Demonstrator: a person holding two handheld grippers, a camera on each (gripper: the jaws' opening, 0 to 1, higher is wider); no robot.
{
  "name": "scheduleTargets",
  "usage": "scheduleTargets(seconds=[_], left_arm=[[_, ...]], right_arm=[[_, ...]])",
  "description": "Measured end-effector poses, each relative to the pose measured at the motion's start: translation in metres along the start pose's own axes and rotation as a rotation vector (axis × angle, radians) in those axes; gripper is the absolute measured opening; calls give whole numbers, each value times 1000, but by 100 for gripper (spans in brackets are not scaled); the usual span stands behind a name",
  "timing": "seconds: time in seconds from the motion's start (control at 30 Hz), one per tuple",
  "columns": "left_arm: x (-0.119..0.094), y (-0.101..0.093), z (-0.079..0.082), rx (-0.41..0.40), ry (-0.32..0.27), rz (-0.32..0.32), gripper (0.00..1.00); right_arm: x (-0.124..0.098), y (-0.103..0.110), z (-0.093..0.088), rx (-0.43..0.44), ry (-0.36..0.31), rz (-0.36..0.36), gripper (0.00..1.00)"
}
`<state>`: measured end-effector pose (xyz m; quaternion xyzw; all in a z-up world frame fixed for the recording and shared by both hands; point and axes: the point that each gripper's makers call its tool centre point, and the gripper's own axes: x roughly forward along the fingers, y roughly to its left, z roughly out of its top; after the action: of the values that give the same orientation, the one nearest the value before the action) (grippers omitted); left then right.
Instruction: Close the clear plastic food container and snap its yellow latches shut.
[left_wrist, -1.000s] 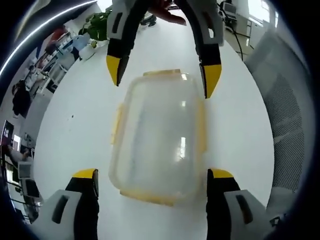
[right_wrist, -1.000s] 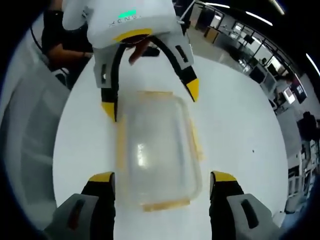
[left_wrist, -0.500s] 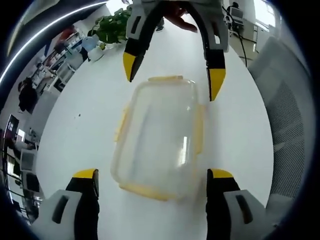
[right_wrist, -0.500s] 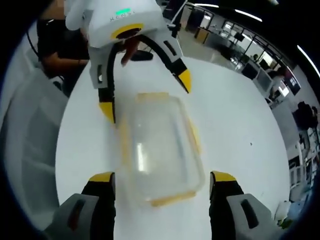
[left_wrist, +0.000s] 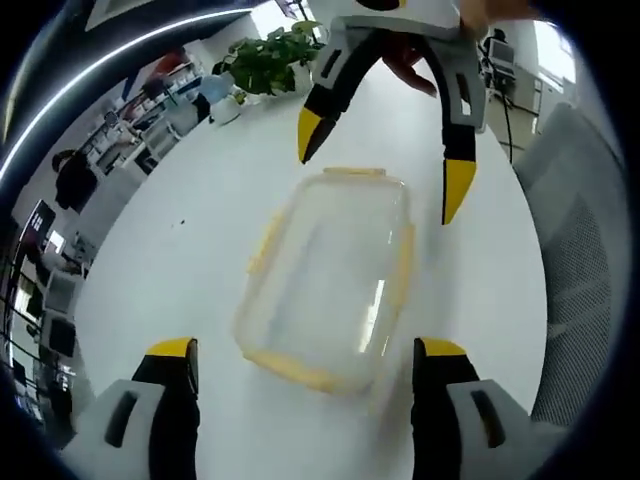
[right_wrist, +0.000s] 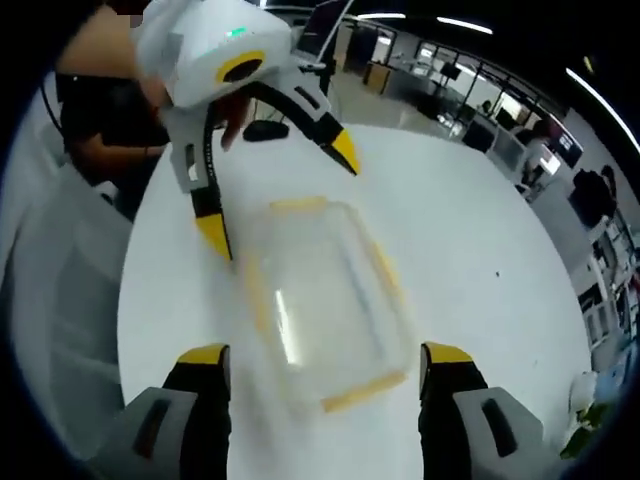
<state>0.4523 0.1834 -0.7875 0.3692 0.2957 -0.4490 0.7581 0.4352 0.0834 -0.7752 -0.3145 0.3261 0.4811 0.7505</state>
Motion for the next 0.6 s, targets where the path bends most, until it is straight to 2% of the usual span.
scheduleTargets(seconds=[0.07, 0.2, 0.3, 0.6], left_arm=[[-2, -1, 1, -41, -23, 10, 90], [-6, -2, -2, -55, -29, 31, 90], [-12, -3, -1, -68, -56, 47, 90], [-23, -6, -4, -154, -113, 79, 90]], right_arm=[[-1, -1, 1, 14, -12, -8, 78], [-5, 0, 2, 89, -58, -24, 79], [-10, 1, 3, 120, -86, -40, 79], [-20, 2, 5, 187, -154, -101, 80]])
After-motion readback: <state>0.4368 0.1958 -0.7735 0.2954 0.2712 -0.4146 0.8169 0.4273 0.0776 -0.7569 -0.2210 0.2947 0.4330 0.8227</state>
